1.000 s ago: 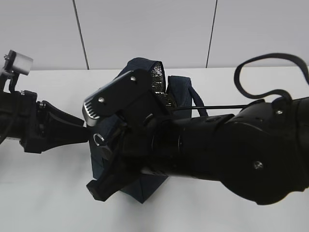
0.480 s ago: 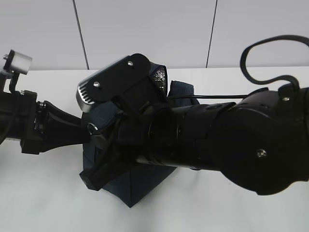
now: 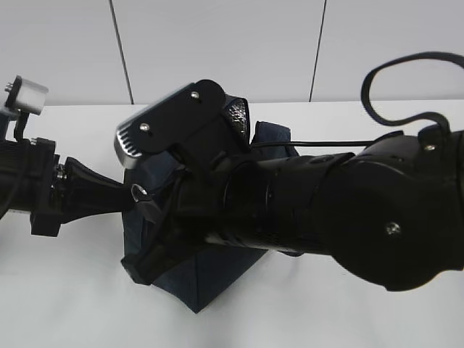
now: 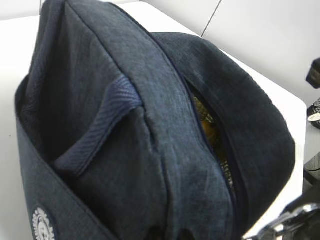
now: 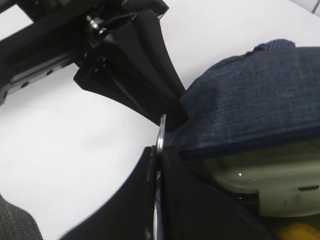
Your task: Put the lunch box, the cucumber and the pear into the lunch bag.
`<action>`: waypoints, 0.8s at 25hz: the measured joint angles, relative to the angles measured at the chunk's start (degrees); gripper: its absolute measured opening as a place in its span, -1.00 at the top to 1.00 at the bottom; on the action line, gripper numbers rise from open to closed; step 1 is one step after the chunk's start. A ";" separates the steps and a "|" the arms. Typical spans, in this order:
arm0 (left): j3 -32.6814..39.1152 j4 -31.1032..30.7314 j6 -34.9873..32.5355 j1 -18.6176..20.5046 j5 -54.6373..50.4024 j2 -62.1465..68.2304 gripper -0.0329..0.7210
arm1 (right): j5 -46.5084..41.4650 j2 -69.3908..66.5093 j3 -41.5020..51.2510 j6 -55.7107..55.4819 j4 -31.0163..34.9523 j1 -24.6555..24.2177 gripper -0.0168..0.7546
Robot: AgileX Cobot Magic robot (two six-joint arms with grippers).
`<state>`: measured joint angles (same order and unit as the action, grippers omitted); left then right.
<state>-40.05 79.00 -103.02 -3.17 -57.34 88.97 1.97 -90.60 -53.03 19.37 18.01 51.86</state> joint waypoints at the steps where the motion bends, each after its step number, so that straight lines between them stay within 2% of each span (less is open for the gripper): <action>1: 0.08 0.00 -0.08 0.00 0.00 0.00 0.90 | 0.00 0.00 0.00 0.00 0.11 -0.28 0.96; 8: 0.70 0.27 -0.19 0.00 0.00 0.00 0.90 | 0.60 0.09 -0.22 0.24 3.19 -3.76 0.96; 16: 1.17 0.68 -0.19 0.00 0.86 0.00 0.91 | 0.07 0.09 -4.98 1.77 3.67 -4.25 0.96; 20: 1.17 0.79 -0.19 0.00 0.92 0.00 0.91 | -0.02 0.09 -5.84 2.82 4.84 -6.37 0.96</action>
<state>-38.88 79.80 -103.21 -3.17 -56.43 88.97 1.95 -90.51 -58.87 22.19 22.86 45.49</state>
